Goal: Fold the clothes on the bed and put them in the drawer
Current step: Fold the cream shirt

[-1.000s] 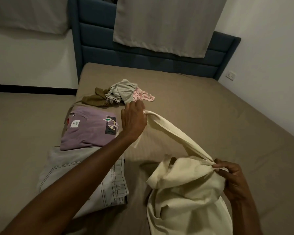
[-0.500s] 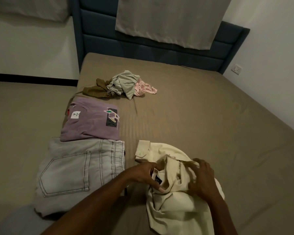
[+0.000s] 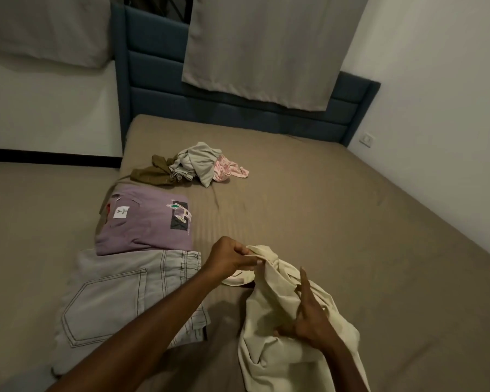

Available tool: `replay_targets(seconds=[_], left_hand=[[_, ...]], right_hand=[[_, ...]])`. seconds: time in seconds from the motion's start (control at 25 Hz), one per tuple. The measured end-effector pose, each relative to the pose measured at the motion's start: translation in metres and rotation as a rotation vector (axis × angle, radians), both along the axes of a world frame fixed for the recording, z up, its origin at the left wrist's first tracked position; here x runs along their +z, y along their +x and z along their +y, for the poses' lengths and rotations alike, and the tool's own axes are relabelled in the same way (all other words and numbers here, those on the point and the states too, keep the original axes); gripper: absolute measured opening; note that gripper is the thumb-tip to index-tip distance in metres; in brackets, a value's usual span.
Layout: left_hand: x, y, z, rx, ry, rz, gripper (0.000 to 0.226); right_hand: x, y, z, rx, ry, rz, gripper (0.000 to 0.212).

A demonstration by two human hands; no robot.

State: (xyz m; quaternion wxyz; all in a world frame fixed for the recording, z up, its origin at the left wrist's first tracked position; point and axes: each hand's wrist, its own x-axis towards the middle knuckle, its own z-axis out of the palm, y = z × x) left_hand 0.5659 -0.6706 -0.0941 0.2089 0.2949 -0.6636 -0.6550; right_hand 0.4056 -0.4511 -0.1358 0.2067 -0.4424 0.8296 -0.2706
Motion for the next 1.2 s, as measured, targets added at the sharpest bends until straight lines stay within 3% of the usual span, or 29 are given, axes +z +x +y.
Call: replay_targets(seconds=[0.12, 0.16, 0.24, 0.36, 0.4, 0.48, 0.6, 0.72, 0.76, 0.84, 0.92, 1.04, 1.2], left_hand=[[0.028, -0.003, 0.008, 0.165, -0.258, -0.010, 0.044], [0.036, -0.003, 0.008, 0.179, -0.309, 0.006, 0.044], [0.048, -0.001, 0.007, 0.145, -0.267, 0.081, 0.053], [0.043, 0.007, 0.018, 0.030, -0.014, 0.053, 0.121], [0.037, 0.010, 0.028, -0.016, 0.032, -0.040, 0.120], [0.023, 0.019, 0.050, -0.116, 0.100, -0.194, 0.091], [-0.001, 0.026, 0.068, -0.264, 0.124, -0.118, 0.089], [0.026, 0.022, 0.073, -0.291, 0.005, -0.023, 0.029], [0.038, 0.021, 0.068, -0.251, 0.000, 0.016, 0.021], [0.061, 0.019, 0.056, -0.248, -0.035, 0.076, 0.036], [0.088, 0.016, 0.049, -0.370, -0.152, 0.013, 0.056], [0.112, 0.006, 0.059, -0.463, -0.303, 0.006, 0.026], [0.139, 0.008, 0.069, -0.238, -0.204, 0.277, 0.023]], right_hand=[[0.015, 0.019, 0.002, -0.189, -0.360, -0.065, 0.039], [0.033, 0.021, 0.001, -0.234, -0.429, -0.106, 0.025], [0.085, 0.019, -0.001, -0.213, -0.526, -0.123, 0.019], [0.168, 0.013, -0.005, 0.003, -0.515, 0.014, 0.025], [0.189, 0.009, -0.008, 0.044, -0.482, 0.053, 0.027], [0.219, 0.007, -0.013, 0.086, -0.415, 0.054, 0.023], [0.252, 0.021, -0.018, 0.161, -0.383, 0.047, 0.024], [0.273, 0.031, -0.013, 0.112, -0.467, -0.003, 0.028], [0.278, 0.032, -0.009, 0.085, -0.502, -0.031, 0.029], [0.289, 0.030, -0.002, -0.015, -0.583, -0.097, 0.021], [0.305, 0.025, 0.006, -0.092, -0.654, -0.148, 0.027], [0.338, 0.024, 0.021, -0.106, -0.747, -0.107, 0.027], [0.369, 0.018, 0.035, -0.194, -0.835, -0.144, 0.021]])
